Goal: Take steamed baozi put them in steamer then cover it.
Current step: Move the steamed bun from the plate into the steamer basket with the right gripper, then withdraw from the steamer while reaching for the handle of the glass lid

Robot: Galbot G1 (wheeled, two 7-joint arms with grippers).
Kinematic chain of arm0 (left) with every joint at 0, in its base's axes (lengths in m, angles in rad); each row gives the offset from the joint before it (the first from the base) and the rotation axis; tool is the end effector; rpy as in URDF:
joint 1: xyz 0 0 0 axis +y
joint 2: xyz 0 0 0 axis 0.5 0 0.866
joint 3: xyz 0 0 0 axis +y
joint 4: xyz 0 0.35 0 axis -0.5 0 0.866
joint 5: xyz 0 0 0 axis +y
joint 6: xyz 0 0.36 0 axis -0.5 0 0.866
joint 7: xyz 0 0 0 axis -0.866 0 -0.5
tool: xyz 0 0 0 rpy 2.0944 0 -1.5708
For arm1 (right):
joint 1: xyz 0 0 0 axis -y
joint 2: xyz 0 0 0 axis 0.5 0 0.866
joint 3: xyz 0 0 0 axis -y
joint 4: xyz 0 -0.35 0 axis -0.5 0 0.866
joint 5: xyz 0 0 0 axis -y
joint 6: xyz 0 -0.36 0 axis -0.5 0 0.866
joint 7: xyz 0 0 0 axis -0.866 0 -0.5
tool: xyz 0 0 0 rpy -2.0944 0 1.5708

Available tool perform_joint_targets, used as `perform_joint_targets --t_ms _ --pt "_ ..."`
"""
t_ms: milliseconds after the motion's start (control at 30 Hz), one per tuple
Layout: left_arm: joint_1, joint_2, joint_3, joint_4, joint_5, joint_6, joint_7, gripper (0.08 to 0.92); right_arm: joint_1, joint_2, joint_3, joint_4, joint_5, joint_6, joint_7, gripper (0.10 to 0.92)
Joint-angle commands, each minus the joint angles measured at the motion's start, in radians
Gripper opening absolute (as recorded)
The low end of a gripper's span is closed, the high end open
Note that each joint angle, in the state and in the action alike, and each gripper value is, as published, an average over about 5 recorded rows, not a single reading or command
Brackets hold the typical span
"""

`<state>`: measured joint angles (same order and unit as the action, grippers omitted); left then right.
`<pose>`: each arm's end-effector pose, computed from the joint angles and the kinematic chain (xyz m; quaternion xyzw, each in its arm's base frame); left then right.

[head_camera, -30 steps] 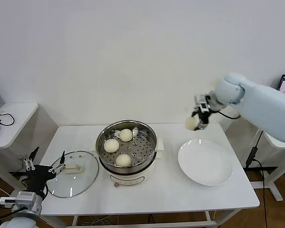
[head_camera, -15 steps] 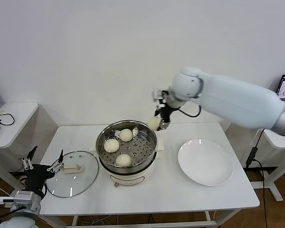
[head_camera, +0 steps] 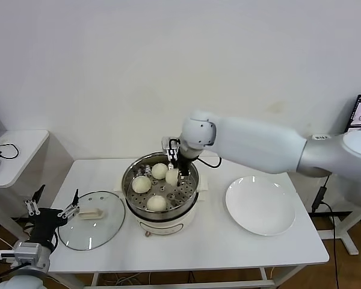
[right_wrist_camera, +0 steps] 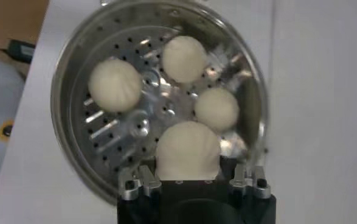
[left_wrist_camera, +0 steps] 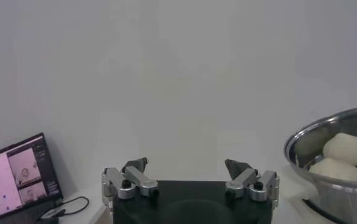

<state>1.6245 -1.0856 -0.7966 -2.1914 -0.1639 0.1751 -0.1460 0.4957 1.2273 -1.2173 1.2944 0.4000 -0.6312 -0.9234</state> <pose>0.1885 0.1355 -0.2273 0.0590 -0.9787 -0.1953 0.0204 0.5352 0.1704 -0.0736 0.5378 -0.5513 0.5526 0.3186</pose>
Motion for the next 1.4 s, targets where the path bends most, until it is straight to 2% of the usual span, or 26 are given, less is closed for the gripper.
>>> perform_joint_targets --t_ms 33,700,800,867,1000,1200,1400 --pt "-0.003 0.000 0.003 0.003 0.000 0.000 -0.001 0.823 -0.055 0.060 -0.021 -0.049 -0.071 -0.015 0.005 0.653" --pt "-0.005 -0.002 0.007 0.004 0.002 0.000 0.000 0.823 -0.081 0.035 0.002 -0.064 -0.112 0.003 0.004 0.660" --pt "-0.005 -0.002 0.007 0.004 0.003 0.000 0.000 0.823 -0.068 0.027 0.010 -0.055 -0.113 0.008 -0.002 0.690" --pt "-0.005 -0.001 0.007 0.004 0.003 0.000 0.000 0.823 -0.055 0.019 0.016 -0.045 -0.111 0.010 -0.008 0.739" --pt "-0.007 0.004 0.005 0.006 0.001 0.001 0.000 0.823 -0.016 -0.009 0.036 -0.012 -0.095 0.014 -0.016 0.811" --pt "-0.008 0.006 0.004 0.004 0.000 0.001 0.001 0.823 0.020 -0.100 0.089 0.083 -0.068 0.039 0.007 0.822" --pt "-0.006 0.008 0.007 0.006 0.001 0.001 0.001 0.823 -0.019 -0.253 0.176 0.241 0.013 0.022 0.131 0.823"
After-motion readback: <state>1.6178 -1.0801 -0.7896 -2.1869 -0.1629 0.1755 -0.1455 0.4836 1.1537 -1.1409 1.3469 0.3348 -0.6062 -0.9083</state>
